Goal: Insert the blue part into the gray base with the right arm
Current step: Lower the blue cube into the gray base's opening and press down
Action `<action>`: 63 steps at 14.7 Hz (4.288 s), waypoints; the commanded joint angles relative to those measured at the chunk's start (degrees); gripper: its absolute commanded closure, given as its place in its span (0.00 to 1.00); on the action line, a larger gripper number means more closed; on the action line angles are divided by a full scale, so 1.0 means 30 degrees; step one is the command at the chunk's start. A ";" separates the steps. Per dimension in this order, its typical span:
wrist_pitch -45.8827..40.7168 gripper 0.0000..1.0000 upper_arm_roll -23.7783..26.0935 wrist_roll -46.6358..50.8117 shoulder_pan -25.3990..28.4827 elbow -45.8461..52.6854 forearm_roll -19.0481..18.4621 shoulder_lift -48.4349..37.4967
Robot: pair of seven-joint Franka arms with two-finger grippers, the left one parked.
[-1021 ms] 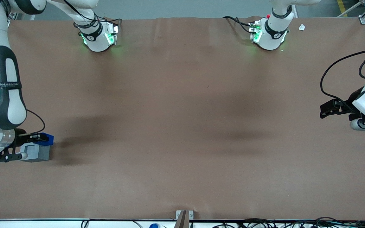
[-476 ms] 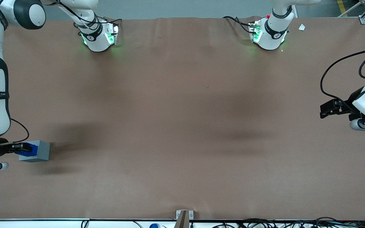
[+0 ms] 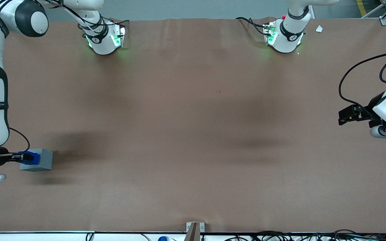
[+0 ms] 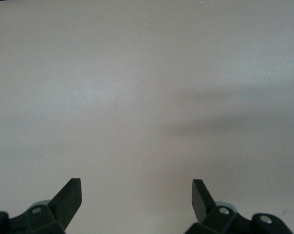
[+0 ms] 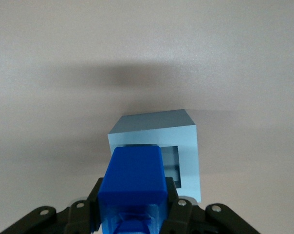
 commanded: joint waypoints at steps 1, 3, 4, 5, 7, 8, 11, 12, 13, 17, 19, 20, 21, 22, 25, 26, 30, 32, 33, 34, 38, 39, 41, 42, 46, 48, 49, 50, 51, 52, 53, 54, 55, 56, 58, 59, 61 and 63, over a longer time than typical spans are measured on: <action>-0.0326 1.00 0.0235 0.0289 -0.0255 0.0689 -0.0076 0.0324; -0.0355 1.00 0.0234 0.0201 -0.0430 0.0924 -0.0078 0.0529; -0.0355 1.00 0.0234 0.0230 -0.0431 0.0925 -0.0077 0.0558; -0.0297 1.00 0.0234 0.0201 -0.0431 0.0925 -0.0106 0.0588; -0.0296 1.00 0.0234 0.0201 -0.0402 0.0925 -0.0194 0.0705; -0.0325 1.00 0.0205 0.0172 -0.0431 0.0925 -0.0224 0.0705; -0.0297 1.00 0.0205 0.0143 -0.0460 0.0925 -0.0224 0.0851; -0.0296 1.00 0.0205 0.0142 -0.0431 0.0925 -0.0253 0.0881; -0.0296 1.00 0.0205 0.0142 -0.0460 0.0925 -0.0253 0.0910; -0.0266 1.00 0.0147 0.0025 -0.0461 0.0983 -0.0311 0.0940; -0.0267 1.00 0.0176 -0.0004 -0.0461 0.1071 -0.0603 0.0910; -0.0267 1.00 0.0176 -0.0091 -0.0460 0.1100 -0.0663 0.0939; -0.0267 1.00 0.0176 -0.0150 -0.0460 0.1100 -0.0663 0.0940; -0.0267 1.00 0.0176 -0.0150 -0.0489 0.1100 -0.0663 0.0911; -0.0267 1.00 0.0176 -0.0180 -0.0606 0.1071 -0.0663 0.1027; -0.0296 1.00 0.0176 -0.0325 -0.0607 0.1071 -0.0692 0.1056; -0.0325 1.00 0.0176 -0.0444 -0.0607 0.1042 -0.0693 0.1232; -0.0325 1.00 0.0205 -0.0443 -0.0578 0.1013 -0.0663 0.1262; -0.0354 1.00 0.0205 -0.0443 -0.0577 0.1012 -0.0663 0.1349; -0.0355 1.00 0.0205 -0.0443 -0.0548 0.1012 -0.0663 0.1379; -0.0355 1.00 0.0205 -0.0443 -0.0460 0.1012 -0.0663 0.1525; -0.0355 1.00 0.0205 -0.0443 -0.0431 0.1012 -0.0692 0.1525; -0.0384 1.00 0.0205 -0.0443 -0.0431 0.1012 -0.0693 0.1584; -0.0384 1.00 0.0205 -0.0443 -0.0431 0.1012 -0.0693 0.1613; -0.0413 1.00 0.0205 -0.0443 -0.0431 0.0954 -0.0693 0.1701; -0.0442 1.00 0.0205 -0.0443 -0.0431 0.0925 -0.0693 0.1789; -0.0442 1.00 0.0205 -0.0443 -0.0460 0.0896 -0.0693 0.1789; -0.0442 1.00 0.0205 -0.0472 -0.0460 0.0866 -0.0693 0.1818; -0.0442 1.00 0.0205 -0.0444 -0.0460 0.0866 -0.0693 0.1876; -0.0587 1.00 0.0205 -0.0443 -0.0460 0.0866 -0.0693 0.1877; -0.0618 1.00 0.0205 -0.0443 -0.0460 0.0866 -0.0693 0.1906; -0.0589 1.00 0.0205 -0.0443 -0.0460 0.0866 -0.0693 0.1906; -0.0589 1.00 0.0205 -0.0443 -0.0460 0.0895 -0.0693 0.1906; -0.0589 1.00 0.0205 -0.0443 -0.0460 0.0895 -0.0693 0.1906; -0.0560 0.98 0.0205 -0.0443 -0.0489 0.0895 -0.0693 0.1906; -0.0473 0.93 0.0205 -0.0443 -0.0519 0.0895 -0.0693 0.1877; -0.0413 0.72 0.0205 -0.0443 -0.0548 0.0895 -0.0693 0.1877; -0.0092 0.24 0.0234 -0.0501 -0.0606 0.0895 -0.0663 0.1877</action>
